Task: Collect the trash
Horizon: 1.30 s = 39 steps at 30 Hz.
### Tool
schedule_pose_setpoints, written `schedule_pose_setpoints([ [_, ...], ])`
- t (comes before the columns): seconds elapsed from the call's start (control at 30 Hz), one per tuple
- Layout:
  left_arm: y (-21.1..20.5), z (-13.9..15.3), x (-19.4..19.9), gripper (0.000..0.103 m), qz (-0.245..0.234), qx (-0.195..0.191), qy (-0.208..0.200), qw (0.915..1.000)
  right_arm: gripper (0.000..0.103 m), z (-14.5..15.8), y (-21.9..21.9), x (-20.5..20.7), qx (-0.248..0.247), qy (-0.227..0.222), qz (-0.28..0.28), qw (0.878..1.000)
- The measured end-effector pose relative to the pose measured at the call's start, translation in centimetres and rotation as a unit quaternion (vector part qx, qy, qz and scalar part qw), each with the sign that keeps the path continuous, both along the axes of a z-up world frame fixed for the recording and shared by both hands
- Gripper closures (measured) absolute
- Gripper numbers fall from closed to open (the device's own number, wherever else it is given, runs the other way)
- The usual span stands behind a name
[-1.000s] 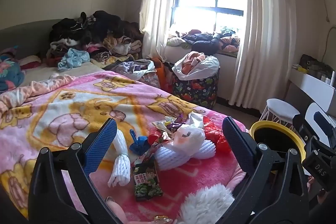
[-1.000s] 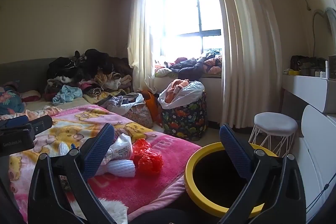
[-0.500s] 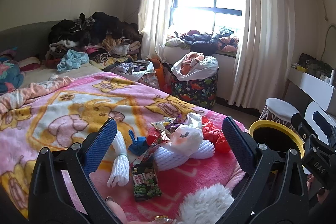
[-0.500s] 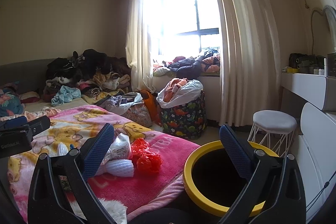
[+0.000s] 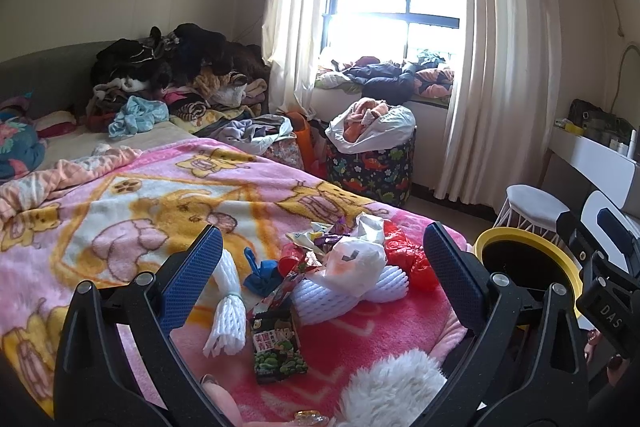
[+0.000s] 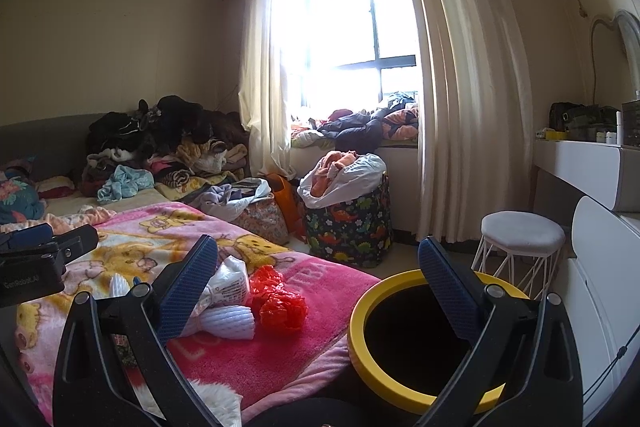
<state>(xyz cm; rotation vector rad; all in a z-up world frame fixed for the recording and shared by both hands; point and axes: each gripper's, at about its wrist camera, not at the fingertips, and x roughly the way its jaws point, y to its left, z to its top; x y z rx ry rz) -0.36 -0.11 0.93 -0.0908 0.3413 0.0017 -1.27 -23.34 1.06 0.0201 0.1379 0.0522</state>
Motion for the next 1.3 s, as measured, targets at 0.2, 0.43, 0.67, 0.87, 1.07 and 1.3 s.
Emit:
schedule_pose_setpoints([
  [0.2,-0.1,0.2,0.0,0.011,0.0,0.0,0.0,1.0,0.005,-0.1,0.1,0.0,0.0,0.001,0.004,1.0],
  [0.43,-0.1,0.1,0.0,0.011,0.0,0.001,0.0,1.0,0.005,-0.3,0.2,0.1,0.0,0.002,0.004,1.0],
  [0.67,-0.1,0.1,0.0,0.011,0.0,0.001,0.0,1.0,0.005,-0.5,0.3,0.1,-0.001,0.006,0.008,1.0],
  [0.87,0.2,0.3,0.3,0.011,0.008,0.006,0.004,0.9999,0.005,-0.6,0.7,0.5,-0.002,0.021,0.039,0.999],
  [1.07,2.1,-0.1,0.9,0.011,0.031,-0.003,0.019,0.9993,0.005,-0.4,2.7,1.5,-0.019,0.04,0.084,0.995],
  [1.3,4.7,-0.6,1.4,0.011,0.062,-0.012,0.021,0.9978,0.005,-0.2,5.3,2.6,-0.027,0.063,0.139,0.988],
])
